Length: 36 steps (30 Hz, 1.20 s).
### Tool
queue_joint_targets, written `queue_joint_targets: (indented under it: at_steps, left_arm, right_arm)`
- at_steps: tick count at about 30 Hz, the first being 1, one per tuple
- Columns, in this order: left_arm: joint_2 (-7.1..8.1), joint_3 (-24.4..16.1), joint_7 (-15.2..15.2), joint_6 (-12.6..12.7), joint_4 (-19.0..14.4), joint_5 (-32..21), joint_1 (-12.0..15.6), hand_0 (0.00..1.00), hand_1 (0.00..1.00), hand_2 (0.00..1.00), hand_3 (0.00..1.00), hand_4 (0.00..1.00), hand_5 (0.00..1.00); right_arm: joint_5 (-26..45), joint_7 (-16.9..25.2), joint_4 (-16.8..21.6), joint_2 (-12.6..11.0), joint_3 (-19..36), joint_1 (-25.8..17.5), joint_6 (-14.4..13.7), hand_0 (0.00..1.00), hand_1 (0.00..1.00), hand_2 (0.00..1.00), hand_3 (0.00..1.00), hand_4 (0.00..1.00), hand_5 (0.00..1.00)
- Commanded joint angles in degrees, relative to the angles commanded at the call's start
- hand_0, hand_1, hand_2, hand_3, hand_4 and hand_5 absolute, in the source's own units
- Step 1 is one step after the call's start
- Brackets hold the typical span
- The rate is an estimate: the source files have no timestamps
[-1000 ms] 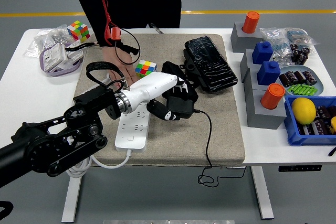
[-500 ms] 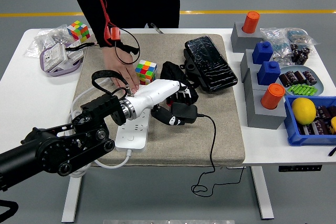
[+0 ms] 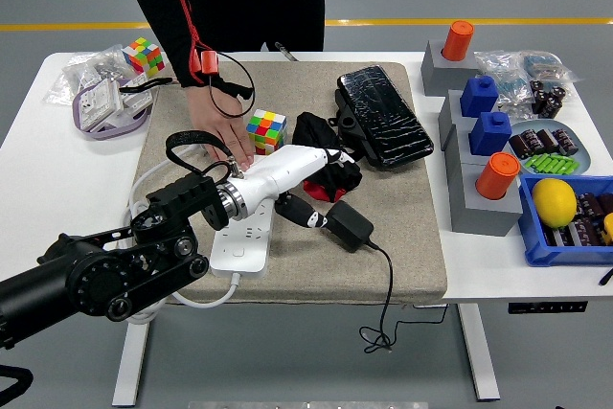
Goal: Pull the plug out and thorw away
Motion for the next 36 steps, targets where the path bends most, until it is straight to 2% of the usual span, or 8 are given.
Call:
queue_joint_targets:
  at_steps: [6, 13, 14, 19, 20, 25, 26, 36]
  left_arm:
    - [1.94, -3.09, 0.89, -0.80, -3.08, 0.83, 1.72, 0.725, 0.914, 0.931, 0.932, 0.998, 0.225]
    - [7.87, -9.72, 1.18, -1.85, -11.42, 0.95, 6.22, 0.724, 0.903, 0.927, 0.929, 0.998, 0.237]
    - [8.98, -10.59, 0.80, -2.00, -12.69, 0.76, 6.90, 0.551, 0.751, 0.765, 0.836, 0.998, 0.181]
    - [12.95, -13.54, -0.25, -2.84, -17.39, -1.37, 9.76, 0.551, 0.751, 0.765, 0.836, 0.998, 0.181]
    - [14.06, -14.25, -0.55, -3.00, -18.66, -1.91, 10.76, 0.306, 0.318, 0.371, 0.576, 0.816, 0.052]
    - [18.62, -16.12, 1.67, -6.42, -23.79, -0.41, 15.08, 0.306, 0.318, 0.371, 0.576, 0.816, 0.052]
    - [19.41, -16.31, 2.61, -7.46, -24.66, -0.38, 15.93, 0.051, 0.055, 0.162, 0.543, 0.557, 0.002]
    - [20.62, -15.91, 9.93, -12.91, -24.62, -0.41, 18.90, 0.034, 0.017, 0.098, 0.549, 0.604, 0.002]
  right_arm:
    - [0.01, 0.01, 0.05, 0.02, -0.15, -0.17, 0.00, 0.641, 0.678, 0.688, 0.608, 0.998, 0.489]
    - [-0.26, -0.05, -0.02, -0.11, 0.20, -0.33, -0.01, 0.641, 0.678, 0.688, 0.608, 0.998, 0.489]
    - [-0.26, -0.04, -0.02, -0.14, 0.26, -0.32, -0.02, 0.641, 0.678, 0.687, 0.608, 0.998, 0.490]
    - [-0.23, -0.01, 0.09, -0.22, 0.27, -0.22, -0.05, 0.641, 0.678, 0.687, 0.608, 0.998, 0.490]
    - [-0.24, -0.01, 0.11, -0.21, 0.26, -0.18, -0.04, 0.641, 0.678, 0.687, 0.608, 0.998, 0.490]
    - [-0.17, 0.01, 0.17, -0.18, 0.31, -0.19, -0.06, 0.641, 0.678, 0.687, 0.608, 0.998, 0.490]
    - [-0.16, 0.02, 0.17, -0.19, 0.32, -0.25, -0.07, 0.642, 0.678, 0.688, 0.609, 0.998, 0.490]
    - [-0.10, -0.01, 0.16, -0.13, 0.28, -0.33, -0.02, 0.642, 0.678, 0.686, 0.608, 0.998, 0.490]
